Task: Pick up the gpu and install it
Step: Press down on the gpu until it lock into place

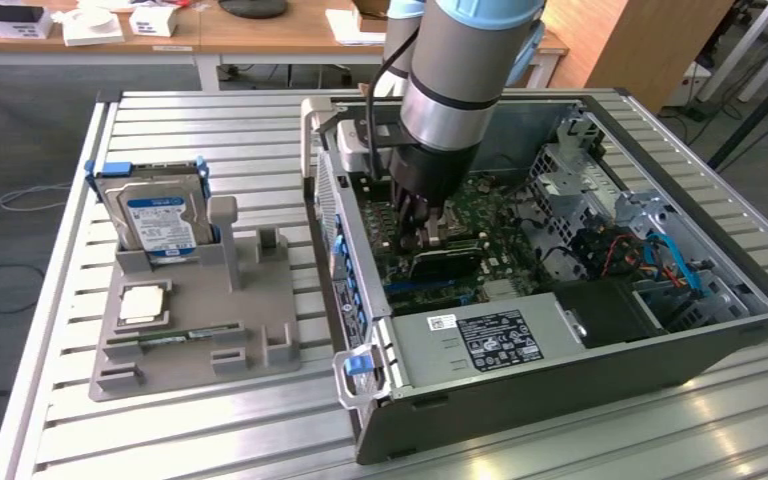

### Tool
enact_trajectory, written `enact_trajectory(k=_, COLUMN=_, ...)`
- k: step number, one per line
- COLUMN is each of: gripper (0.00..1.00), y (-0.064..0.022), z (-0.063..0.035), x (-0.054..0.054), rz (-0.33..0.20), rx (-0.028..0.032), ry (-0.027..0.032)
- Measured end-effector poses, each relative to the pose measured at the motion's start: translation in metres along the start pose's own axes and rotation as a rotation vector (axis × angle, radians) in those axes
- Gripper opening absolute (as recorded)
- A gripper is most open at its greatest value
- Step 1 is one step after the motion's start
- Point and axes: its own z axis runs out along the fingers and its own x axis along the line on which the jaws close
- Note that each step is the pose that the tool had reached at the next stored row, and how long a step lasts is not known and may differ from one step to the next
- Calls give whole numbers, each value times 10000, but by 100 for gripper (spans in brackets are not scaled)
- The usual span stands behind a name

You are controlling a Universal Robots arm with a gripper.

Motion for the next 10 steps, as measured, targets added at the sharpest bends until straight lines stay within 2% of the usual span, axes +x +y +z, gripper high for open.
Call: enact_trajectory(k=10, gripper=11, y=1, z=14, x=1, rz=1, rx=-3, ry=3)
